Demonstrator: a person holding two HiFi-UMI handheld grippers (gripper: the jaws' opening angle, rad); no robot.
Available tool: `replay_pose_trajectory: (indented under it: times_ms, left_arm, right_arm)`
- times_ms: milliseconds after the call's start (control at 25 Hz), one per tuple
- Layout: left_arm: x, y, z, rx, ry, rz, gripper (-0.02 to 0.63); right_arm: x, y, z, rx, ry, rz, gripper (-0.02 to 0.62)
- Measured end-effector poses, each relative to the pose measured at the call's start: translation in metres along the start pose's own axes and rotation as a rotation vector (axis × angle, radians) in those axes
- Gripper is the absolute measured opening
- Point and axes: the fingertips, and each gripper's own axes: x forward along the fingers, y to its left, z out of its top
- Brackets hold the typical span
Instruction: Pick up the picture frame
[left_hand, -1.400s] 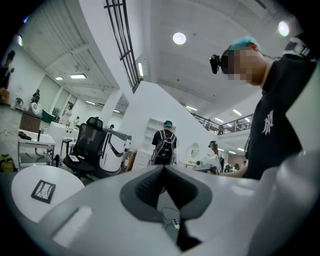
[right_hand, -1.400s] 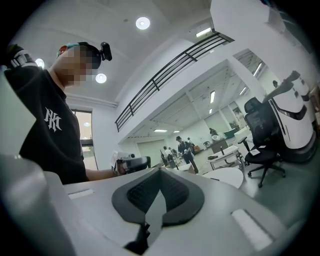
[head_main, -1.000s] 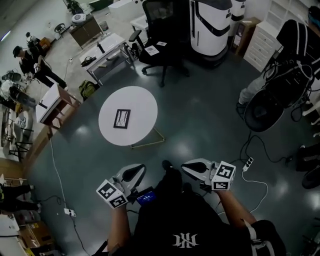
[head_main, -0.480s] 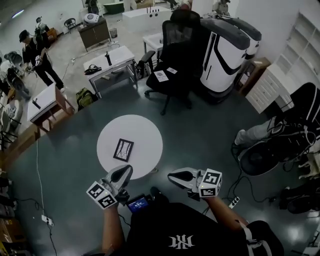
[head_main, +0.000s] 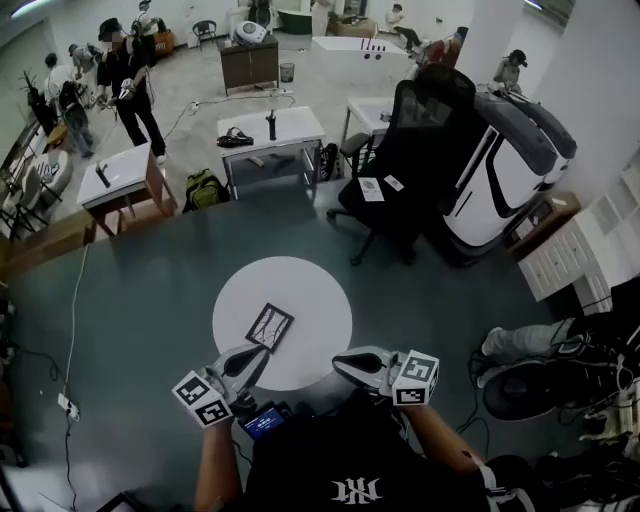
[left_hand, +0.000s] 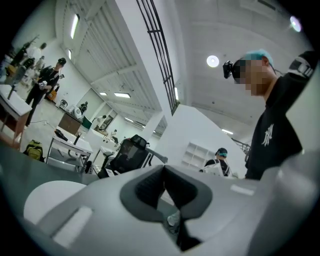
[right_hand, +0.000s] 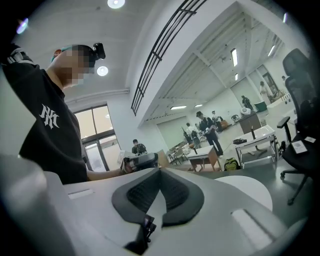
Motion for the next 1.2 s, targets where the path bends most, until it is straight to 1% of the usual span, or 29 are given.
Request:
replay_pose_trajectory:
  times_ms: [160,360,600,800,960,1080,1200]
  left_arm:
    - [-0.008,0.028,0.007,0.008,-0.039,0.107,0.003]
    - [-0.010,0.055,0.024,0.018,-0.098,0.277,0.003]
    - [0.018,0.082,0.028,-0.005,-0.157,0.474,0.003]
    - [0.039,0.098,0.038,-0.007,-0.190,0.622,0.003]
    - [0.044,0.106,0.031,-0.030,-0.177,0.737,0.003]
    - [0.043,0.108,0.012,-0.056,-0.146,0.827,0.003]
    - [0.039,0.118,-0.001,-0.058,-0.150,0.887,0.003]
  right_arm:
    - [0.025,-0.034,0.011,-0.006,0.032,0.093,-0.005]
    - [0.061,-0.071,0.030,-0.013,0.088,0.268,-0.005]
    - [0.080,-0.130,0.051,-0.005,0.173,0.459,-0.005]
    - [0.092,-0.172,0.068,-0.006,0.251,0.593,-0.005]
    - [0.101,-0.200,0.070,0.004,0.292,0.665,-0.005]
    - [0.106,-0.218,0.064,0.027,0.315,0.695,-0.005]
    - [0.118,-0.236,0.049,0.039,0.346,0.704,-0.005]
